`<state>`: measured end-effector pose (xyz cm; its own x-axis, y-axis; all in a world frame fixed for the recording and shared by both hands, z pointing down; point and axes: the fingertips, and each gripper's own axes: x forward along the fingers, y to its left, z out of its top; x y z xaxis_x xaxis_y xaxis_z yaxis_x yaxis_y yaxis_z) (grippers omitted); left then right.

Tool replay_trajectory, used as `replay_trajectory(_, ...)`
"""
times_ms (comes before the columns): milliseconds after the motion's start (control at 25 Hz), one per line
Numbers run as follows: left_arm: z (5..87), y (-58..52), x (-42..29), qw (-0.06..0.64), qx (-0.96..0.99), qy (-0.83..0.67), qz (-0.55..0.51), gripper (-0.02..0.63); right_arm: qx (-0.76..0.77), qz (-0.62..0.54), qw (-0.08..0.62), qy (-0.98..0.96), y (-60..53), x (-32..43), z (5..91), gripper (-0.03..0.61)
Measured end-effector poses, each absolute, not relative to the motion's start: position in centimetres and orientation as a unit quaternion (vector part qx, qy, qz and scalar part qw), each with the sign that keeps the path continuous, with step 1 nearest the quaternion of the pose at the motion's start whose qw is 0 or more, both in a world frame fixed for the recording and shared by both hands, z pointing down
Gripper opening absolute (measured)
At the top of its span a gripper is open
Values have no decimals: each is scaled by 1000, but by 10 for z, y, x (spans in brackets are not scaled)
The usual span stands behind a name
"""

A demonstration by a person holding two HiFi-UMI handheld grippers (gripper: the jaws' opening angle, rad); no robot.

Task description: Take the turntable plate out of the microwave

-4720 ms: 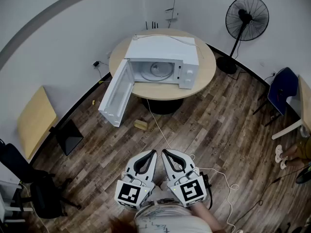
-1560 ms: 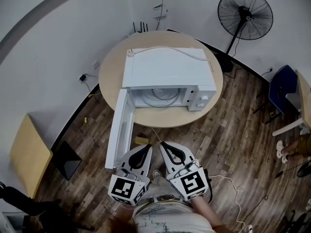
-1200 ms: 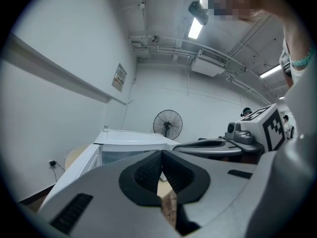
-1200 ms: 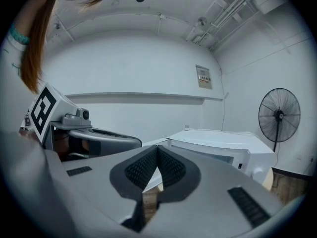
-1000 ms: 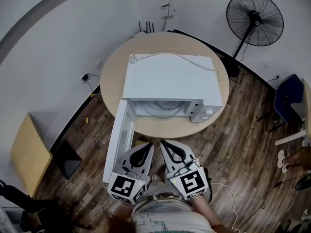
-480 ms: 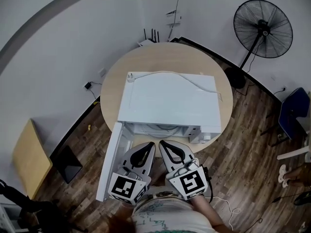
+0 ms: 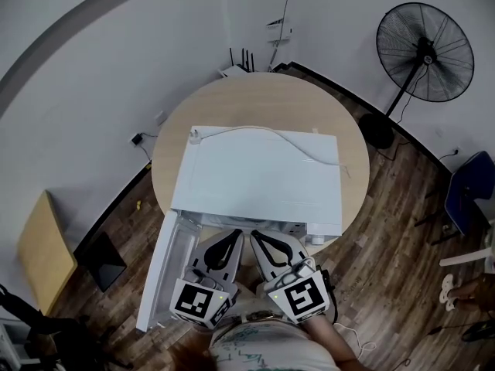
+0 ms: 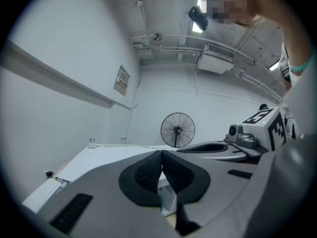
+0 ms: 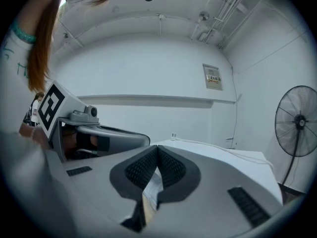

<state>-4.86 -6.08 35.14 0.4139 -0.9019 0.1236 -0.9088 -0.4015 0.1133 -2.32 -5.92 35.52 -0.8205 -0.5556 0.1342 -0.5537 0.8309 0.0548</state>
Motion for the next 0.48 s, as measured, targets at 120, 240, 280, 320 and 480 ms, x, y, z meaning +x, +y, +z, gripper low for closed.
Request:
replay_trajectory(120,351,-69,-45,82,840,-535,24,14,302,-12,70,-951,-66,-19,351,-9)
replay_trajectory(240,346,-79,-46,71,848,-524,25,14,321,-12,66,-945,-75,-18,349,-9)
replay_trajectory(280,345,-82,-46,69,852,-519,23,14,327,-13,68,-943,-78,-18,348,-9)
replay_trajectory(320,345,-84,-47,69,855,-514,23,14,332,-15,70,-941,-80,-19,348,-9)
replay_trajectory(480,342,-91,-51,71,871,-486,23,14,362,-15,73,-929,-86,-22,344,-9)
